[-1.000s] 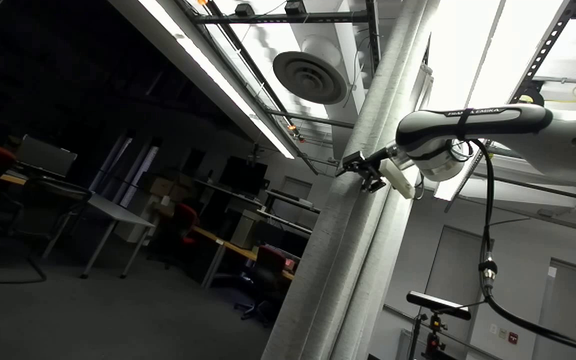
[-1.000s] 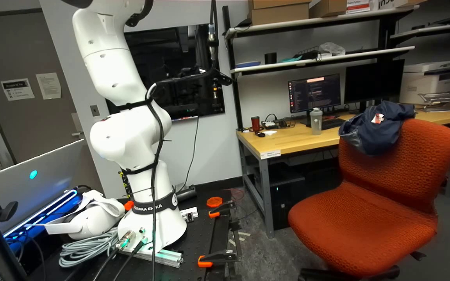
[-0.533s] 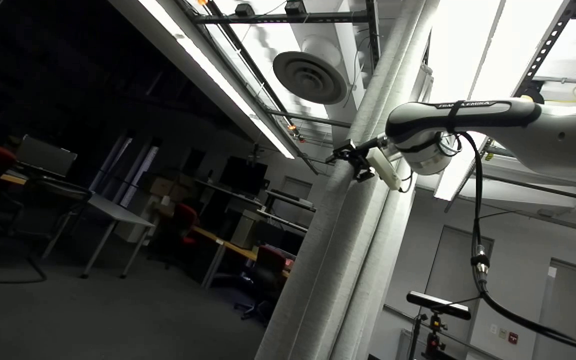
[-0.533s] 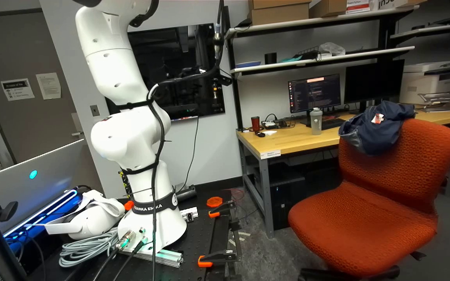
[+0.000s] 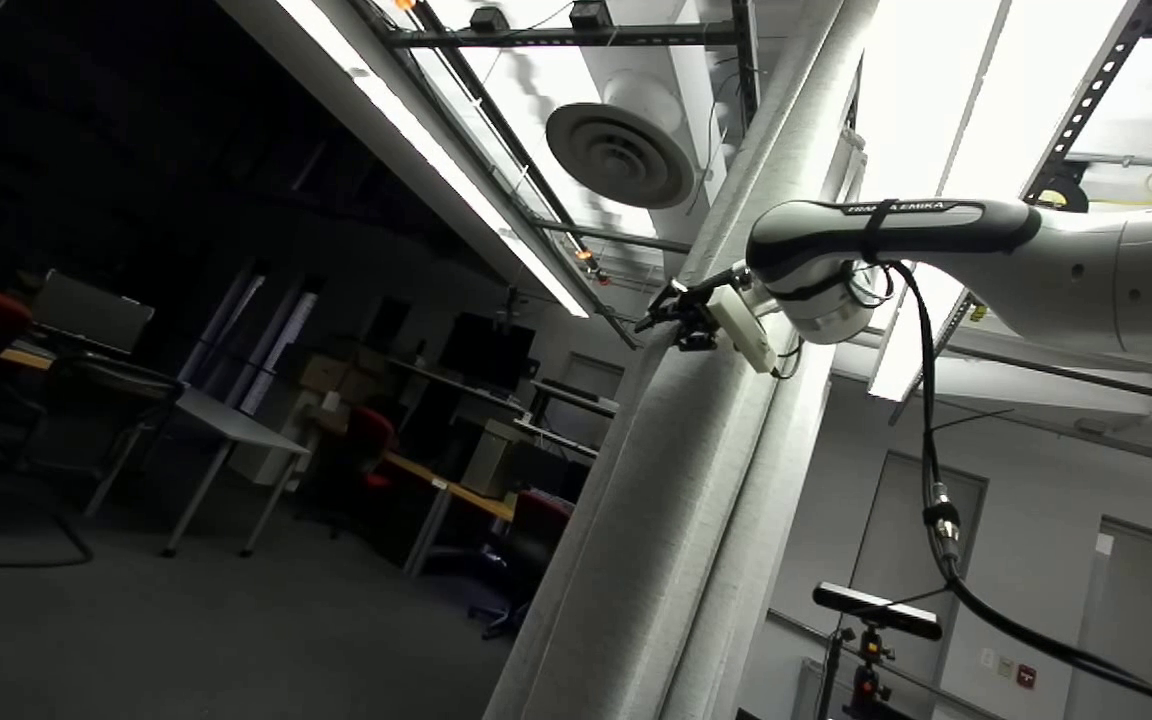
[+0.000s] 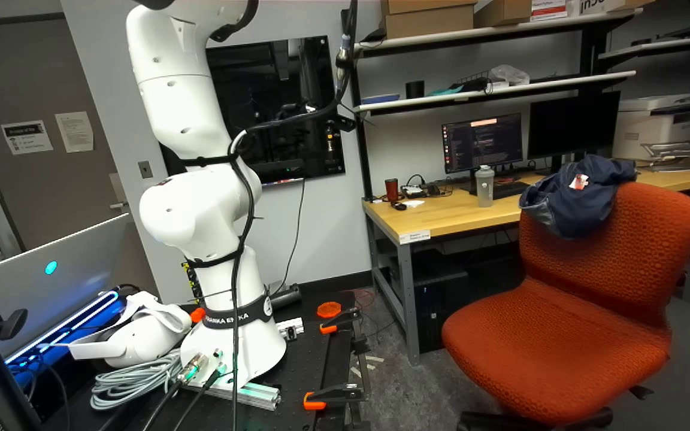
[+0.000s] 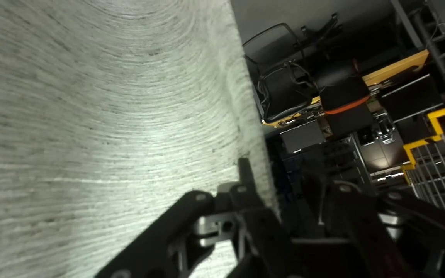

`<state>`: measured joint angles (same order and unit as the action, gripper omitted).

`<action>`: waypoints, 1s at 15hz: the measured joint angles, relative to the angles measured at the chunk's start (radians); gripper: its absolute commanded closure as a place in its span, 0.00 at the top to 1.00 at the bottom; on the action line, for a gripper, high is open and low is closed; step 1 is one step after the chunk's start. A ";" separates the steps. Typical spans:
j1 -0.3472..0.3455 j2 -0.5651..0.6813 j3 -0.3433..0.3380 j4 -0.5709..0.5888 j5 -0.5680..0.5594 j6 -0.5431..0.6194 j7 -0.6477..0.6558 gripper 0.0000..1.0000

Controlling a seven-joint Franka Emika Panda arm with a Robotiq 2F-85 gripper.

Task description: Slide the curtain to the left

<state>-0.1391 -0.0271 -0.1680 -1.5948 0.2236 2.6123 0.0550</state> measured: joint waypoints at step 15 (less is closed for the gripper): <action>0.127 -0.309 0.255 -0.355 -0.089 0.158 0.106 0.01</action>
<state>-0.0121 -0.3359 0.0873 -1.9494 0.1347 2.7702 0.1610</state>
